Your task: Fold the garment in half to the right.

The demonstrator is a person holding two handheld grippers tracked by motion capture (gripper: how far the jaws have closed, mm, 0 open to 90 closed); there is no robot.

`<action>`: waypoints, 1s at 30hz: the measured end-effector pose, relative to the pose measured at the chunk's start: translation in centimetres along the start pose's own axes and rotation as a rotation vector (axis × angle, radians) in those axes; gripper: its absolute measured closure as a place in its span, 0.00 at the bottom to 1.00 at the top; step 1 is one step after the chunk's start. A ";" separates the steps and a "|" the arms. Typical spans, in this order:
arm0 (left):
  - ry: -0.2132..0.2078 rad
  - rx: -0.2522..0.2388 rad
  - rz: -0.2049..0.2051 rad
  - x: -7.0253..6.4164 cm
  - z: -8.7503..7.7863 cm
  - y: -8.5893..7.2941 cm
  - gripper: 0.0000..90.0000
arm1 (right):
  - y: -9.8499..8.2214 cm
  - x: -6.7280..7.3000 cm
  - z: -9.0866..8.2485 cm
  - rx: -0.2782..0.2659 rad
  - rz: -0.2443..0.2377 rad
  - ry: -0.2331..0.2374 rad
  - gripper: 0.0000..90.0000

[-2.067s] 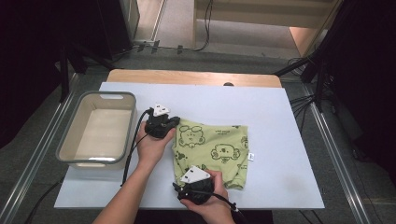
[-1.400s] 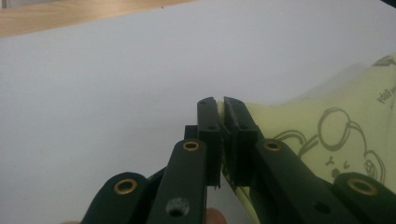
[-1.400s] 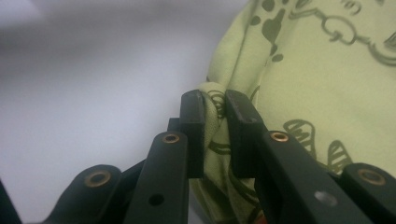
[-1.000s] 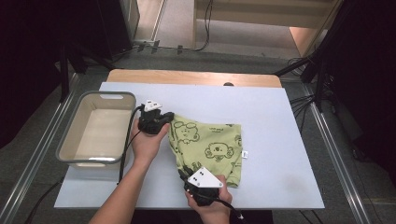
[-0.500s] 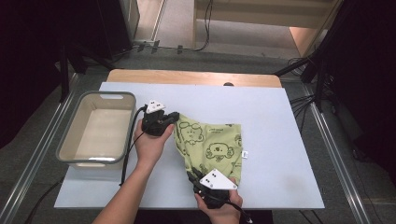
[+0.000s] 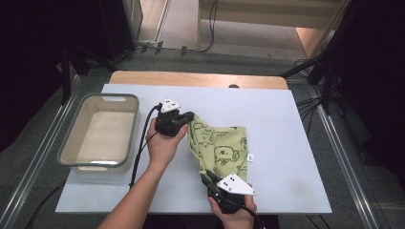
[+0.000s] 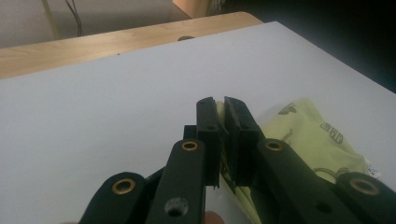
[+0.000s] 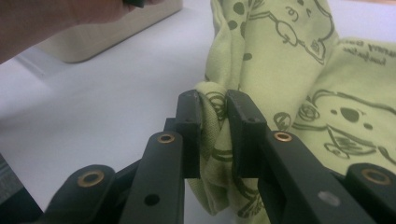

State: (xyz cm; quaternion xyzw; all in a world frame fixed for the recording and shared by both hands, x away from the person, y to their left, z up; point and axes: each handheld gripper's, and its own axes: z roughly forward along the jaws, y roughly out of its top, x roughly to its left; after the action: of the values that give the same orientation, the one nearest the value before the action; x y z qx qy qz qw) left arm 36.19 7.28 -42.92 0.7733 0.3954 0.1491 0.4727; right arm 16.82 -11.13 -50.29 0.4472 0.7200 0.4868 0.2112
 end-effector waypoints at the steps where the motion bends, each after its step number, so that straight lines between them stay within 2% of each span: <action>1: -0.002 0.000 0.001 -0.2 0.2 0.1 0.94 | -0.1 -0.1 -0.1 -0.002 0.009 -0.007 0.83; 8: -0.037 0.004 0.012 -1.2 1.9 0.5 0.94 | -0.5 -1.0 -1.1 -0.035 0.057 -0.052 0.83; 11: -0.054 0.001 0.009 -1.7 2.6 0.7 0.94 | -0.7 -1.6 -1.4 -0.042 0.062 -0.082 0.83; 16: -0.079 0.016 0.024 -2.8 4.1 1.2 0.94 | -1.1 -2.6 -2.1 -0.040 0.108 -0.102 0.83; 20: -0.097 0.027 0.040 -3.9 5.4 1.6 0.94 | -1.4 -3.3 -2.5 -0.034 0.160 -0.095 0.83; 24: -0.111 0.046 0.052 -4.9 6.7 1.8 0.94 | -1.6 -4.0 -2.8 -0.031 0.243 -0.064 0.83; 30: -0.132 0.073 0.062 -6.4 8.8 1.8 0.94 | -2.0 -4.2 -3.3 -0.029 0.245 -0.082 0.83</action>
State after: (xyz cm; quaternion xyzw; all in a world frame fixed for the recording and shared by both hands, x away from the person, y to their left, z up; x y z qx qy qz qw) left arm 38.21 -3.36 -44.98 0.8100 0.3444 0.0978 0.4644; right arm 15.71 -16.66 -51.20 0.5484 0.6435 0.5006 0.1860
